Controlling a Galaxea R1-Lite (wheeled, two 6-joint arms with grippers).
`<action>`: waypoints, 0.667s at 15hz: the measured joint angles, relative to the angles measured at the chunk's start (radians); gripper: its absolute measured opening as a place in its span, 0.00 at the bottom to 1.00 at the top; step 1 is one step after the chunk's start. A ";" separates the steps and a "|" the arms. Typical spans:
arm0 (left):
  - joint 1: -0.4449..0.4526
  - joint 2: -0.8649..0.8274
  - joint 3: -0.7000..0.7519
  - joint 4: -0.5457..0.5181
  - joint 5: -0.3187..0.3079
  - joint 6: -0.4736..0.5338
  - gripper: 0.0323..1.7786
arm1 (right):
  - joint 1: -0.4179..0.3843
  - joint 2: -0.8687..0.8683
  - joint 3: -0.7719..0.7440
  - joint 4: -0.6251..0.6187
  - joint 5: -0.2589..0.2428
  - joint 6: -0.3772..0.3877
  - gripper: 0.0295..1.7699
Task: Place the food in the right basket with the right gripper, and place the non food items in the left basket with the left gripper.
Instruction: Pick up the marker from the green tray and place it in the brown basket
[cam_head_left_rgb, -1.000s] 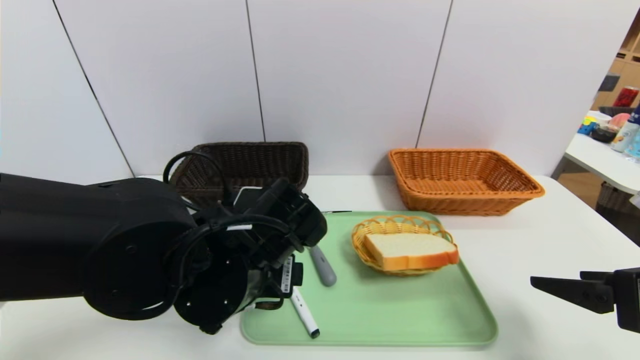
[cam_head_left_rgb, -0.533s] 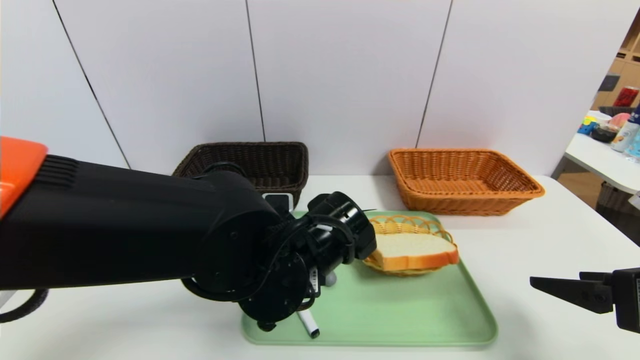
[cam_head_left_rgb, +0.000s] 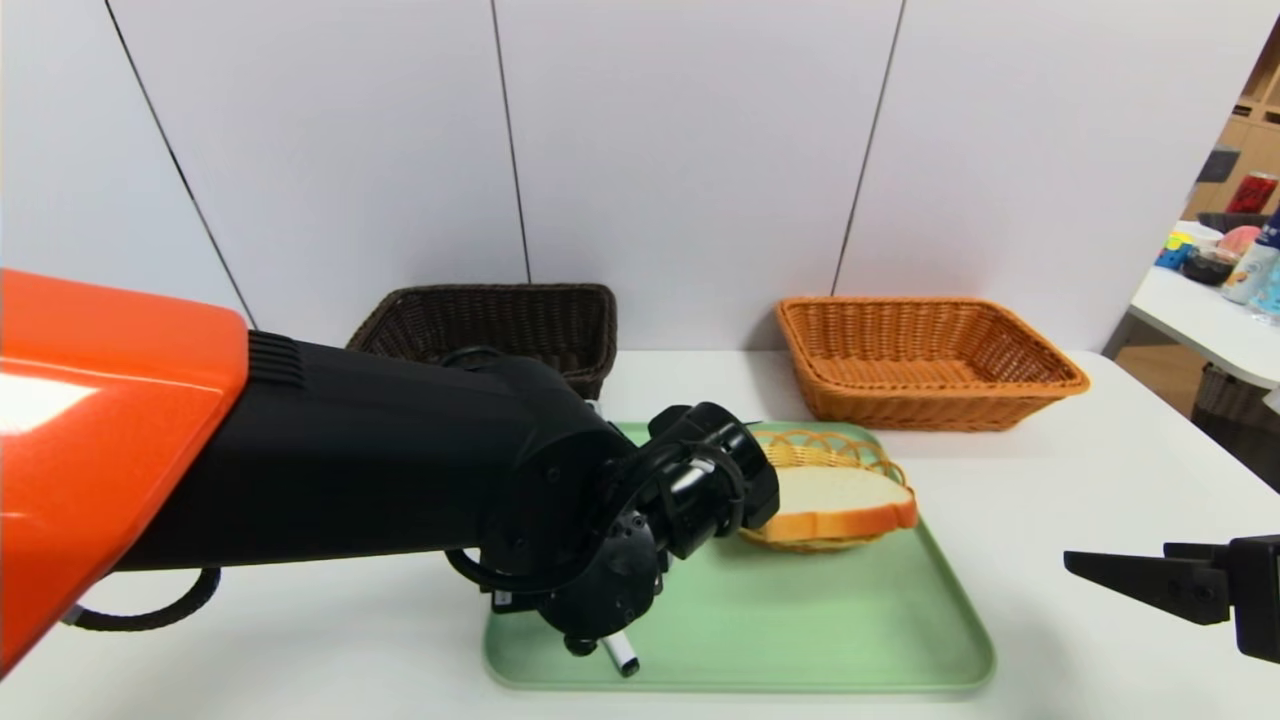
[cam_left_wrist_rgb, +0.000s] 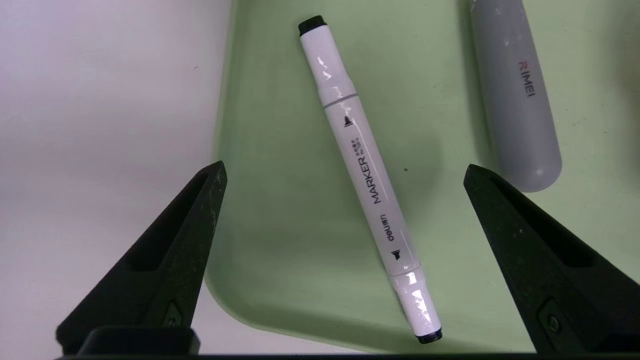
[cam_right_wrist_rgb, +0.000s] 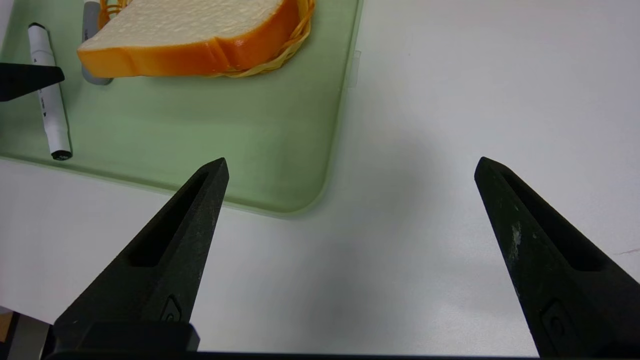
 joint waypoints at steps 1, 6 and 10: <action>0.000 0.005 -0.005 0.001 0.000 -0.013 0.95 | 0.000 0.000 0.000 0.000 0.000 0.000 0.96; 0.001 0.039 -0.012 0.002 -0.001 -0.067 0.95 | 0.000 -0.001 0.000 0.002 0.000 0.000 0.96; 0.002 0.044 -0.012 -0.003 -0.015 -0.073 0.95 | 0.000 -0.003 0.006 0.001 0.000 0.000 0.96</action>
